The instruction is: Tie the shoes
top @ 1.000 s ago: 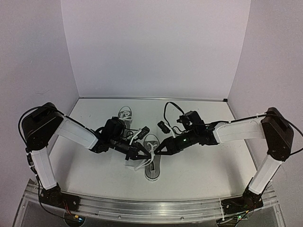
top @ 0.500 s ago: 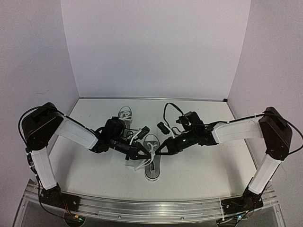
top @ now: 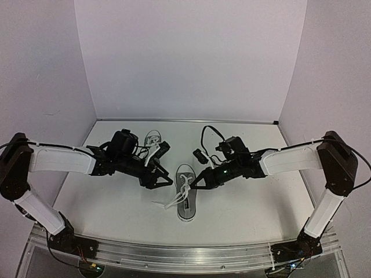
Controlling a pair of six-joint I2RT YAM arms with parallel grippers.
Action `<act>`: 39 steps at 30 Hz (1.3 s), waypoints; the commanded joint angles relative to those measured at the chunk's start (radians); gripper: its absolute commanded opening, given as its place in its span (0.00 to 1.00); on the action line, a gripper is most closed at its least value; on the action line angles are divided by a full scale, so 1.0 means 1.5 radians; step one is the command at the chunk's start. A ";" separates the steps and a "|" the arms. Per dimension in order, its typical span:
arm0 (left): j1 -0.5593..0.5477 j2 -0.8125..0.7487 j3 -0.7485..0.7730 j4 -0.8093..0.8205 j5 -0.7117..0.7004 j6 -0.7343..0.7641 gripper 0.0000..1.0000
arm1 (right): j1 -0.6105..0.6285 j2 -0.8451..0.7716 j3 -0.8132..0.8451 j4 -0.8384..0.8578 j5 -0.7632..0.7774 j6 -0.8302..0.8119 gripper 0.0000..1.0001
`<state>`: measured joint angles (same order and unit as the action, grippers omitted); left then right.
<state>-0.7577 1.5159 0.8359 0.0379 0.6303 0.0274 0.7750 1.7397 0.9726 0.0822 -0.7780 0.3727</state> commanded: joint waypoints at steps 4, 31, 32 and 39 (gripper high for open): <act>-0.001 -0.039 0.008 -0.219 -0.166 0.115 0.53 | 0.001 -0.010 0.019 0.002 0.016 -0.006 0.00; -0.103 0.150 0.099 -0.270 -0.293 0.289 0.46 | 0.001 -0.036 0.026 -0.032 0.057 -0.024 0.00; -0.105 0.162 0.106 -0.273 -0.295 0.293 0.46 | 0.001 -0.036 0.025 -0.031 0.057 -0.024 0.00; -0.113 0.208 0.146 -0.318 -0.360 0.279 0.18 | -0.002 -0.056 0.014 -0.030 0.086 -0.021 0.00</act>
<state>-0.9209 1.7955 0.9984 -0.3886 0.1816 0.4529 0.7750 1.7159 0.9848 0.0293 -0.6923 0.3490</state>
